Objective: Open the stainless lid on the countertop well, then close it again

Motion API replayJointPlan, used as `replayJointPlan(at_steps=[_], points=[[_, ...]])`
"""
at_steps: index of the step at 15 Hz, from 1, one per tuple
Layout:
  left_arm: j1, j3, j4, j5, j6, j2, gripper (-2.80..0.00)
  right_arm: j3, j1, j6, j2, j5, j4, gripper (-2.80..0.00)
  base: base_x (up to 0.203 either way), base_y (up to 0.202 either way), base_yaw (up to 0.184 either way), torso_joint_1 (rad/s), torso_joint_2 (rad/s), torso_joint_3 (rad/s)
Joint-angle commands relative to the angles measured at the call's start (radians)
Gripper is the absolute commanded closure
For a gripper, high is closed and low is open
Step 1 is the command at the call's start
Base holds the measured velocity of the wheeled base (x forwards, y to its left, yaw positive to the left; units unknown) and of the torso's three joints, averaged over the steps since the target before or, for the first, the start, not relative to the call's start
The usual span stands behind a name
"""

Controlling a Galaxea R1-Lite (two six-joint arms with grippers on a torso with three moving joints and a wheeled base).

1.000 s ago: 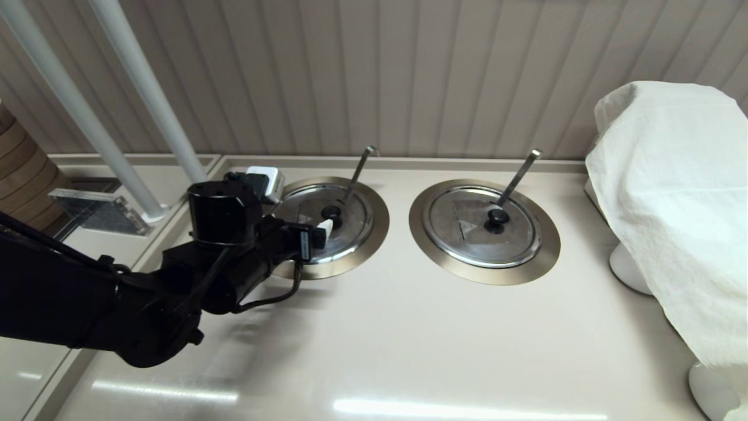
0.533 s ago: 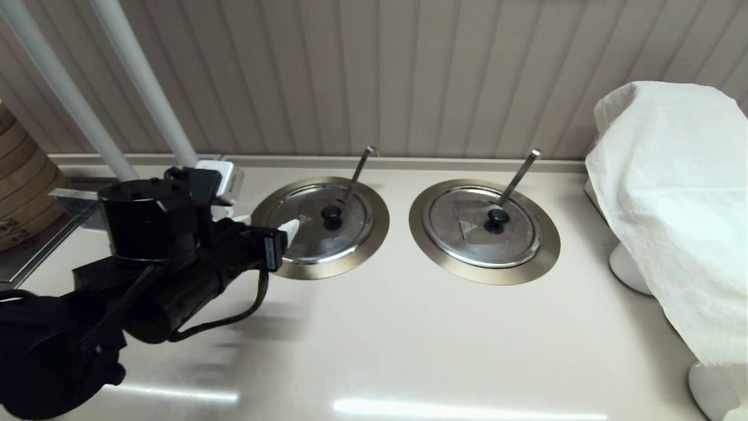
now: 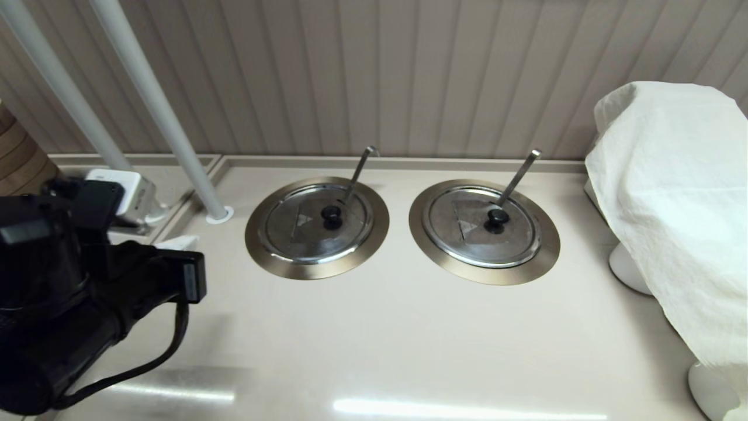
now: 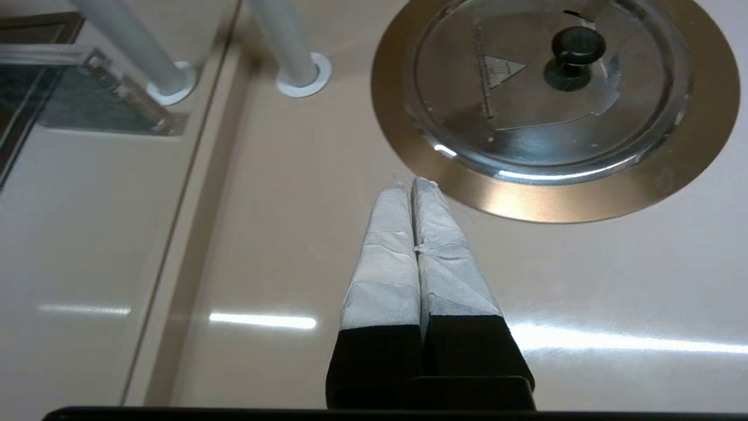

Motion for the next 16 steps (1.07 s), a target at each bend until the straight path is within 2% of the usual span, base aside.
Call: replayJointPlan(at_steps=[1, 3, 7, 10, 12, 14, 16], points=[[0.019, 0.017, 0.079, 0.014, -0.001, -0.171, 0.0, 0.0, 0.001, -0.001, 0.0, 0.0, 0.0, -2.8, 0.0, 0.0, 0.0, 0.0, 0.0, 0.0], [0.061, 0.022, 0.195, 0.029, -0.002, -0.314, 0.0, 0.0, 0.0, -0.001, 0.0, 0.0, 0.0, -2.8, 0.0, 0.0, 0.0, 0.0, 0.0, 0.0], [0.161, 0.064, 0.357, 0.044, 0.001, -0.597, 0.0, 0.0, -0.001, -0.001, 0.0, 0.0, 0.0, -2.8, 0.0, 0.0, 0.0, 0.0, 0.0, 0.0], [0.28, 0.116, 0.403, 0.041, 0.005, -0.718, 0.0, 0.0, -0.001, -0.001, 0.0, 0.0, 0.0, -2.8, 0.0, 0.0, 0.0, 0.0, 0.0, 0.0], [0.303, 0.124, 0.414, 0.04, 0.017, -0.806, 0.0, 0.0, 0.0, -0.001, 0.001, 0.0, 0.0, -2.8, 0.0, 0.0, 0.0, 0.0, 0.0, 0.0], [0.344, 0.126, 0.472, 0.035, 0.024, -0.891, 0.0, 0.0, 0.0, -0.001, 0.0, 0.0, 0.0, -2.8, 0.0, 0.0, 0.0, 0.0, 0.0, 0.0], [0.397, 0.129, 0.522, -0.013, 0.029, -0.951, 0.0, 0.0, -0.001, -0.001, 0.0, 0.0, 0.0, -2.8, 0.0, 0.0, 0.0, 0.0, 0.0, 0.0]])
